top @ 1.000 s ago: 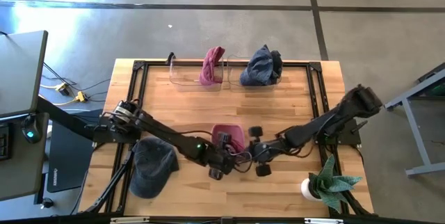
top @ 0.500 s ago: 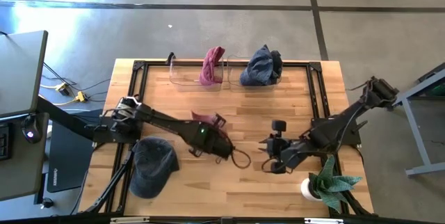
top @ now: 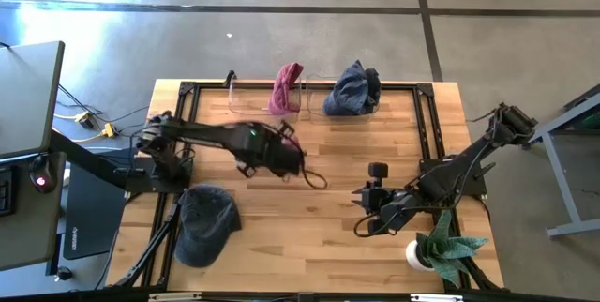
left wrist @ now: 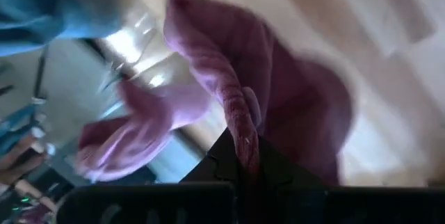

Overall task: Pick & Place hat
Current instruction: Put the red cap into the left transparent bin

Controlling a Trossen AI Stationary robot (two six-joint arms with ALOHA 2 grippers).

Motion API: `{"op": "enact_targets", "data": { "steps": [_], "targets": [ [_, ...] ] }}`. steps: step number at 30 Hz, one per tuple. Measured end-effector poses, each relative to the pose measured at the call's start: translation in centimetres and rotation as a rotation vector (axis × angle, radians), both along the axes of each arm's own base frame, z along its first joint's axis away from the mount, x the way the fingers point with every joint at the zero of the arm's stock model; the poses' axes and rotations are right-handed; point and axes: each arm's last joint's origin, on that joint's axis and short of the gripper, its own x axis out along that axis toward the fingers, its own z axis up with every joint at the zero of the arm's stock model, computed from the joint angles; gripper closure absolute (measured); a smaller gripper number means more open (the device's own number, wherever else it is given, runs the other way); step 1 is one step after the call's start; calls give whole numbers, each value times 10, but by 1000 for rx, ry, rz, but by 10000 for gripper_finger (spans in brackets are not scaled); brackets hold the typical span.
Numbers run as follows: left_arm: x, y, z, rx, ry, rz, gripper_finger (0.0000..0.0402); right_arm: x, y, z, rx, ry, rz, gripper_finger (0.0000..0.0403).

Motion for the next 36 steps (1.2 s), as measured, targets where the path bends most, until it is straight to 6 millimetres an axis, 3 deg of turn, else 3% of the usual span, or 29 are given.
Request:
{"op": "enact_targets", "data": {
  "steps": [4, 8, 14, 22, 27, 36],
  "targets": [
    [-14, 24, 30, 46, -56, 32, 401, 0, 0, 0, 1, 1, 1, 313],
    [-20, 52, 47, 127, -72, 69, 401, 0, 0, 0, -4, 3, 3, 313],
    [-26, 87, 61, 260, 50, -15, 401, -1, -1, -1, -39, 26, 18, 313],
    [-34, 141, 64, 419, 148, 118, 401, -3, -5, -3, -99, 36, -13, 313],
    [-32, 149, 59, 238, 118, 21, 402, -4, -6, -4, -131, 35, -36, 313],
    [-33, 169, 62, 70, -3, -73, 402, -4, -7, -3, -141, 27, -48, 313]
  ]
}}
